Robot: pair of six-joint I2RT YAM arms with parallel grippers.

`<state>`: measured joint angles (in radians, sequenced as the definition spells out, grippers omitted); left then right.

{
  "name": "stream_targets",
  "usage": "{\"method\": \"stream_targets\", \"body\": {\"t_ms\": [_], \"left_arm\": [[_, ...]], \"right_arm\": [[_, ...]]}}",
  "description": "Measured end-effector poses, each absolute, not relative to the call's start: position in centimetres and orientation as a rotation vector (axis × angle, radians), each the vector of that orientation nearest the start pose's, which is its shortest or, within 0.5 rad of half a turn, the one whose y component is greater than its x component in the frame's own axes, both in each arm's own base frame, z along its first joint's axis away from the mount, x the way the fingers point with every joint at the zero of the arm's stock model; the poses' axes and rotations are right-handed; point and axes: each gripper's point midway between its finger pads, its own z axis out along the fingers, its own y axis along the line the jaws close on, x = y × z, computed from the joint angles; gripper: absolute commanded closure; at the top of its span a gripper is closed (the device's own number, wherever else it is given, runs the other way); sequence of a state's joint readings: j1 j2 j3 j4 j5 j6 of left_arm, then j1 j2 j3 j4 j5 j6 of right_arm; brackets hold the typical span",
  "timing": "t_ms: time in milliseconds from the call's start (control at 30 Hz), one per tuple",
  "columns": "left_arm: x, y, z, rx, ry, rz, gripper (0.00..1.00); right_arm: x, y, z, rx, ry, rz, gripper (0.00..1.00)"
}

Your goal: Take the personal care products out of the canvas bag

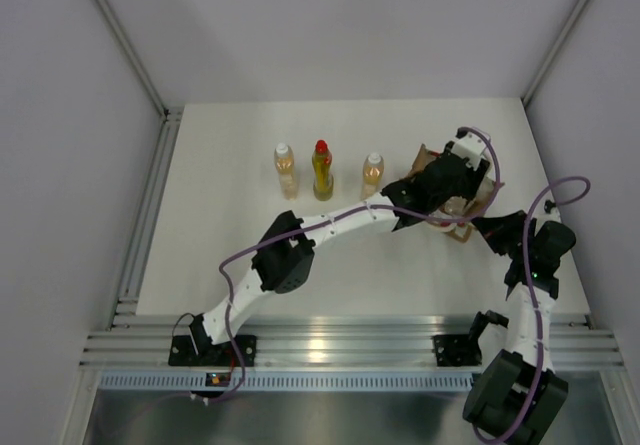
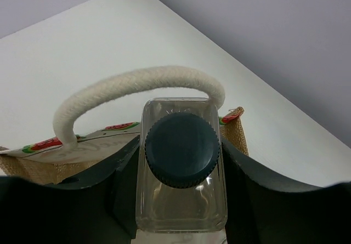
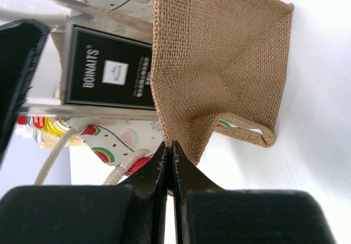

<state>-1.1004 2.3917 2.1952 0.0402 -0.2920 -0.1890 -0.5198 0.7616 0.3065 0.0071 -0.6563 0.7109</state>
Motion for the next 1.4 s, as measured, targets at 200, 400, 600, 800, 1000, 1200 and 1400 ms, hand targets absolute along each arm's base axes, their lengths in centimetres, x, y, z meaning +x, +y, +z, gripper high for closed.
{"method": "stream_targets", "body": {"t_ms": [200, 400, 600, 800, 1000, 1200, 1400], "left_arm": [[34.9, -59.6, 24.9, 0.599, 1.655, -0.698, 1.00], [34.1, -57.3, 28.8, 0.613, 1.630, -0.674, 1.00], [33.5, -55.1, 34.9, 0.568, 1.546, -0.683, 1.00], [33.2, -52.9, 39.1, 0.531, 1.491, -0.662, 1.00], [33.9, -49.7, 40.0, 0.506, 1.512, -0.530, 1.00], [33.8, -41.9, 39.7, 0.437, 1.570, -0.284, 1.00], [32.2, -32.6, 41.3, 0.286, 1.582, -0.125, 1.00]], "right_arm": [[27.2, -1.0, 12.9, 0.829, 1.828, 0.776, 1.00], [27.3, -1.2, 12.8, 0.845, 1.823, 0.768, 1.00], [27.3, -1.3, 12.8, 0.848, 1.822, 0.761, 1.00], [27.5, -1.4, 12.9, 0.853, 1.822, 0.761, 1.00], [27.7, -1.7, 13.3, 0.858, 1.813, 0.750, 1.00], [27.8, -1.8, 13.4, 0.861, 1.813, 0.749, 1.00], [28.0, -1.9, 13.5, 0.864, 1.814, 0.752, 1.00]]}}
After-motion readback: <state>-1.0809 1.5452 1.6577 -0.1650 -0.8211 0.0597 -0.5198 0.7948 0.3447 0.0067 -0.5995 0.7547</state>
